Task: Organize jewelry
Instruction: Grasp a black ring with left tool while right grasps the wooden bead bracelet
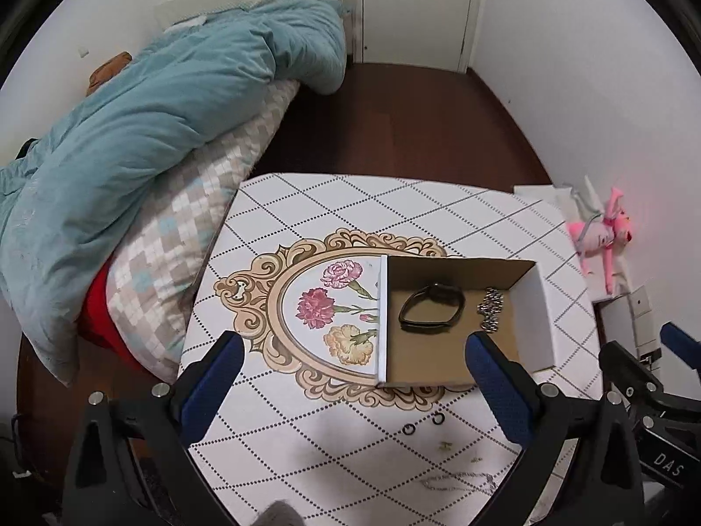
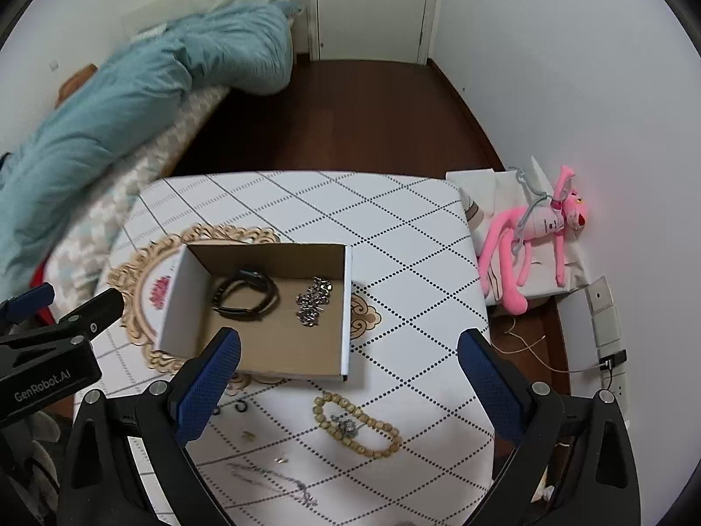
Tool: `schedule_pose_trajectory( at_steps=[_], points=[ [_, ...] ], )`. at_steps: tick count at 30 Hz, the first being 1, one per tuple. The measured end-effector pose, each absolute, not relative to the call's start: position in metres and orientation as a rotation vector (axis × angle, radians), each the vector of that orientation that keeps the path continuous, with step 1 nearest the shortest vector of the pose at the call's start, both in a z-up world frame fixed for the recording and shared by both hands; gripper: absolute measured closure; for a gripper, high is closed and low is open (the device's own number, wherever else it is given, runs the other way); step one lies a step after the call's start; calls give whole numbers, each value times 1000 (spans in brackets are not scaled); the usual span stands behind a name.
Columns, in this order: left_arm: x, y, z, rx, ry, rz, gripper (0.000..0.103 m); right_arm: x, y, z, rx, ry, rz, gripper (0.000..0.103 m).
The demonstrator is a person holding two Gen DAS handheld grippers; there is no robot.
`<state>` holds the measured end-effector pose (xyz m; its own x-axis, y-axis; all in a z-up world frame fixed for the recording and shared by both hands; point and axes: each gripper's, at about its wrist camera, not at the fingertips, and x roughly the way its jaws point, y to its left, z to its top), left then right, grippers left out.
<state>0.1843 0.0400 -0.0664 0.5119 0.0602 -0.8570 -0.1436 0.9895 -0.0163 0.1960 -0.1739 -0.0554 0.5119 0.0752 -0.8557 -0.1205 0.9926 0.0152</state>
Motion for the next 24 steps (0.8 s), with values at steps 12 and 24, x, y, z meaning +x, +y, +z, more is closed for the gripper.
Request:
schedule_pose_trajectory(
  at_steps=[12,24],
  points=[
    [145,31,-149,-62,1162,135,0,159,-227,-150,21,1182,51,3],
    [143,34,-212,-39,1234,87,1,162,-227,-222,-26,1203,48,55]
  ],
)
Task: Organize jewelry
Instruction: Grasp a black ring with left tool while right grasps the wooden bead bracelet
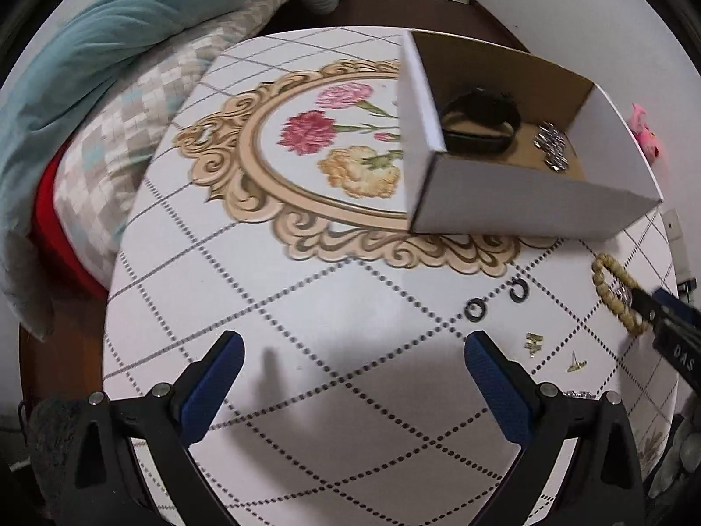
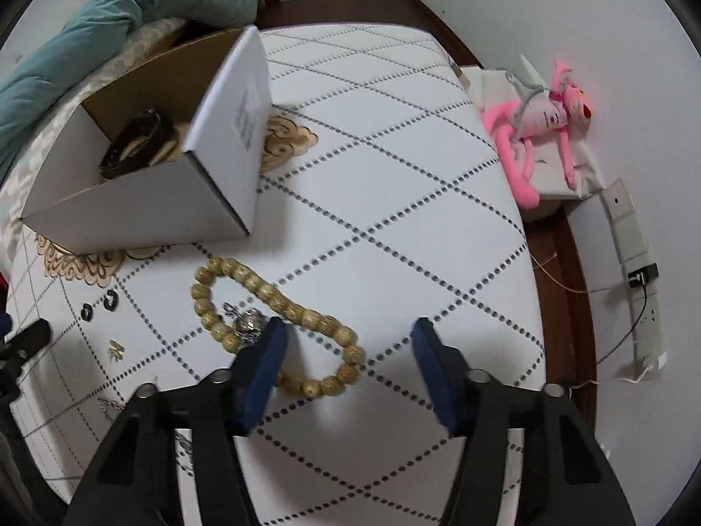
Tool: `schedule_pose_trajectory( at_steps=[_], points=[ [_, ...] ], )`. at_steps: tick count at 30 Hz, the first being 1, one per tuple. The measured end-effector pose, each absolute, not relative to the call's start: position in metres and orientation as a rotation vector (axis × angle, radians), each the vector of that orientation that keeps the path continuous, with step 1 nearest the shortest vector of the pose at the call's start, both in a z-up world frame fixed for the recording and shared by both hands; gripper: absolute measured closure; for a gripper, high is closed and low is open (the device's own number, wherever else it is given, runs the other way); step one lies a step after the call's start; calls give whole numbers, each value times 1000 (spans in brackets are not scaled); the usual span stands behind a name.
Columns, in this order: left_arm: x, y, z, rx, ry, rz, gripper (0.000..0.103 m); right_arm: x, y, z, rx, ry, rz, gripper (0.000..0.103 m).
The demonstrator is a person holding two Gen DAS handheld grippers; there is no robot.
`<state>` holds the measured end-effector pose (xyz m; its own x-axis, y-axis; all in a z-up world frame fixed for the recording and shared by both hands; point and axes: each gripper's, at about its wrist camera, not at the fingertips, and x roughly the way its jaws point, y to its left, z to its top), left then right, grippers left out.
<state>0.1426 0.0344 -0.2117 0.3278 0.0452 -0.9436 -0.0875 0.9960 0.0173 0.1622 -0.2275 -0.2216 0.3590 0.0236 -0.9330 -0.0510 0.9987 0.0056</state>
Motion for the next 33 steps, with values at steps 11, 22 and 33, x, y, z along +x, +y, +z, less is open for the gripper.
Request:
schedule_pose_trajectory(
  at_steps=[11,22,33],
  points=[
    [148,-3,-220,58,1213,-42,28,162,-219,-218,-21,1191,40,93],
    [153,-22,-218,85,1183,-107,92,165,-221,-218,-10,1199,35,94],
    [150,-17,-207,47,1159,-107,93,157,-223,-206,83,1192,86,94]
  ],
)
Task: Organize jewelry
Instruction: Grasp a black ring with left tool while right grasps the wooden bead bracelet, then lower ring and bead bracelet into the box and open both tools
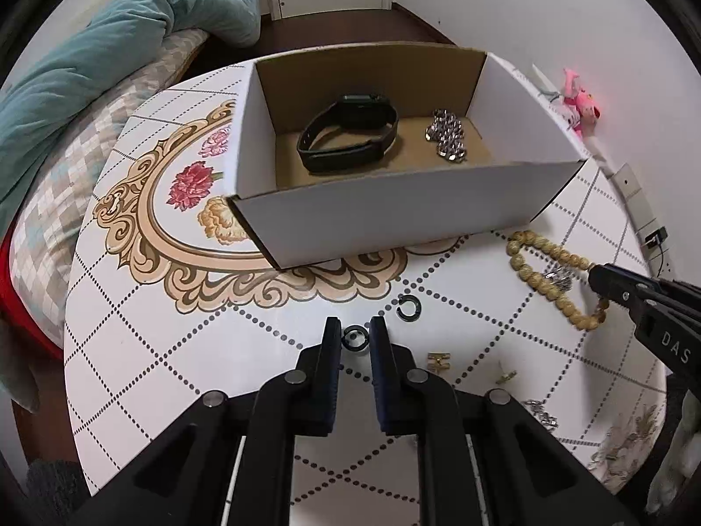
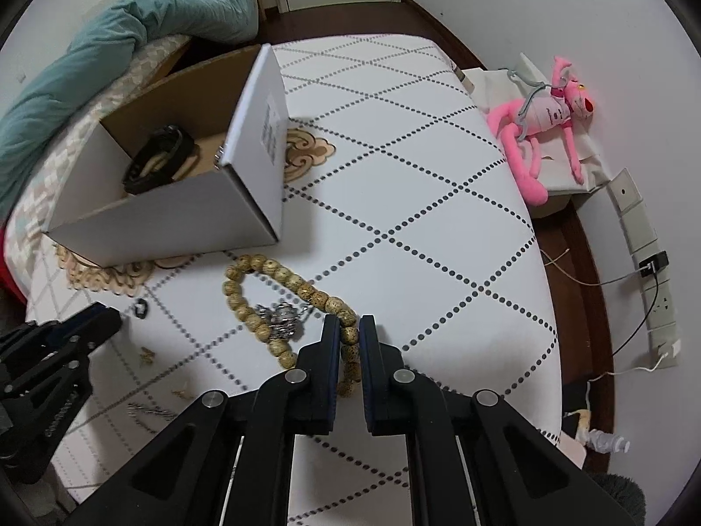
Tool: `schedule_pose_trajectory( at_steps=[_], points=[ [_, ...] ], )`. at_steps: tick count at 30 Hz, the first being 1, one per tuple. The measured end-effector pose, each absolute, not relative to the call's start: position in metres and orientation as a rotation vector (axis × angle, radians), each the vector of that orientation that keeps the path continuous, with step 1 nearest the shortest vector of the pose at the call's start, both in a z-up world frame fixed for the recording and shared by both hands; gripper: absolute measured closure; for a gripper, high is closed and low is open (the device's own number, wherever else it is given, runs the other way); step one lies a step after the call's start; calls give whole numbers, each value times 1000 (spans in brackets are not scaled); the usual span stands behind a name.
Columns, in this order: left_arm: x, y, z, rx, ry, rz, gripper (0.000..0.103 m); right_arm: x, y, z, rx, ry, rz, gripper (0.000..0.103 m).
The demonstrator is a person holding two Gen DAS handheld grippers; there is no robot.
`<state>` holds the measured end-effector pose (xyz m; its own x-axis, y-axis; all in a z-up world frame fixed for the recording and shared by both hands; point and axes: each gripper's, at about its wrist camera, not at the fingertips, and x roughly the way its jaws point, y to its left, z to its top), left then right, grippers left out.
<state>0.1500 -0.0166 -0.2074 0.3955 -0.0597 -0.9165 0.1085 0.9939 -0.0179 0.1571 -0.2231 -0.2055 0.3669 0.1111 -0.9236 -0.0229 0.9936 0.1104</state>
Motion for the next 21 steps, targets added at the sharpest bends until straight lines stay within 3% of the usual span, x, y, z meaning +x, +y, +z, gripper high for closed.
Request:
schedule_pose_trajectory(
  at_steps=[10,21],
  points=[
    [146,-1,-149,-48,1103,-145,93,152,-218,-139,192,1118,228,94],
    [197,19,-99,-134,1070,-166,93,180,-195,-38,227,990,394,94]
  ],
)
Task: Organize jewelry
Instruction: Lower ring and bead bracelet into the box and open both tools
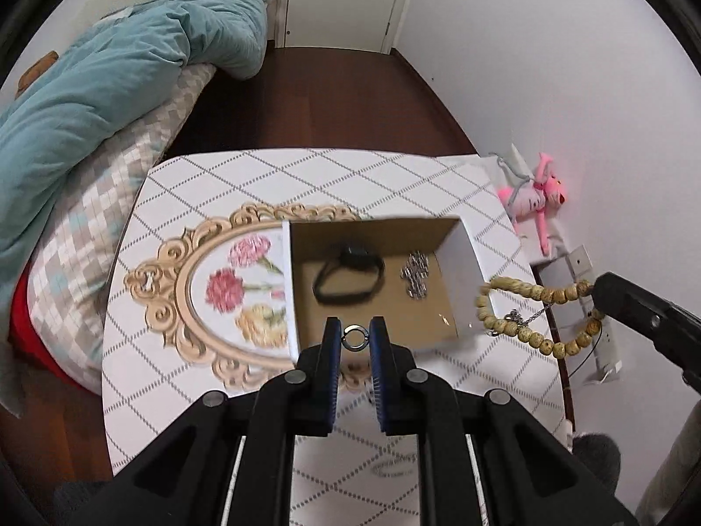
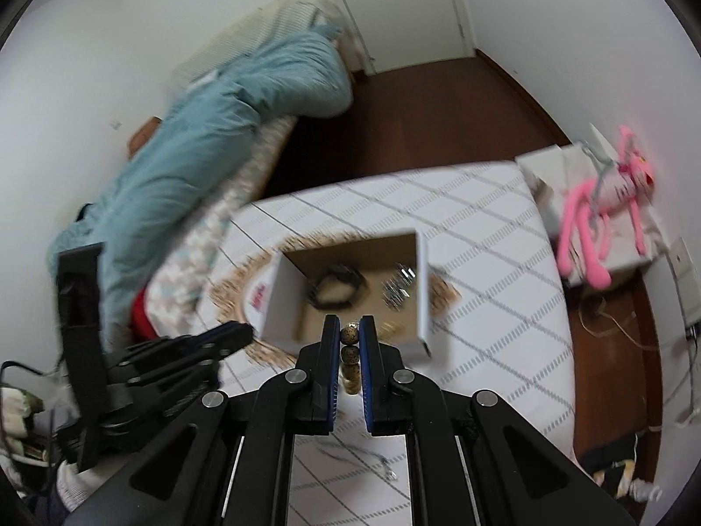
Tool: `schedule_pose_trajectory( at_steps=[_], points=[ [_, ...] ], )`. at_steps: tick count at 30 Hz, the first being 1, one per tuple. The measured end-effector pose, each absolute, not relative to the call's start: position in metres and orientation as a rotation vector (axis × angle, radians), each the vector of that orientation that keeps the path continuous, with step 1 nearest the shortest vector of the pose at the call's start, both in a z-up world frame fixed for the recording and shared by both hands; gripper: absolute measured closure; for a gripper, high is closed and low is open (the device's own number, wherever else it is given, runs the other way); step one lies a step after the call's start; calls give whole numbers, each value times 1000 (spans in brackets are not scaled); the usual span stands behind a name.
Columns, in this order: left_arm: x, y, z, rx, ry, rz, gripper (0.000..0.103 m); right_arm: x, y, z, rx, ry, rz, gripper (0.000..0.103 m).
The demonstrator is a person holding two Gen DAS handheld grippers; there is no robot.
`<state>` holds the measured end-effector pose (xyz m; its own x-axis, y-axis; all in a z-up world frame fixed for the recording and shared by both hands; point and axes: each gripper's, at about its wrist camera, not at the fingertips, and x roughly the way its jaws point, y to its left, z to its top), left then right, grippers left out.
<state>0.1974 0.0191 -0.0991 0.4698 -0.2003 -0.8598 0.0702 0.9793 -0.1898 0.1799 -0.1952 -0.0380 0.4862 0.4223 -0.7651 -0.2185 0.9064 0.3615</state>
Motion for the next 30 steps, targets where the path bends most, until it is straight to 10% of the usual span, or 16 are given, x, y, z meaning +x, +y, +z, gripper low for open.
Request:
schedule_pose_trajectory(
  at_steps=[14,19,23,30],
  points=[
    [269,32,-130,-193,1257,-117,87,259,-153,-115,203,1220,436,94],
    [270,44,-128,-181,1224,-51,30,267,-155,-141,179,1310,387,92],
    [267,50,-127,-154,1206,-5,29,262,-159,-139,100,1272,327,50],
    [247,47,-140,-63,1172,71,0,252,-151,-141,-108,1219,182,7]
  ],
)
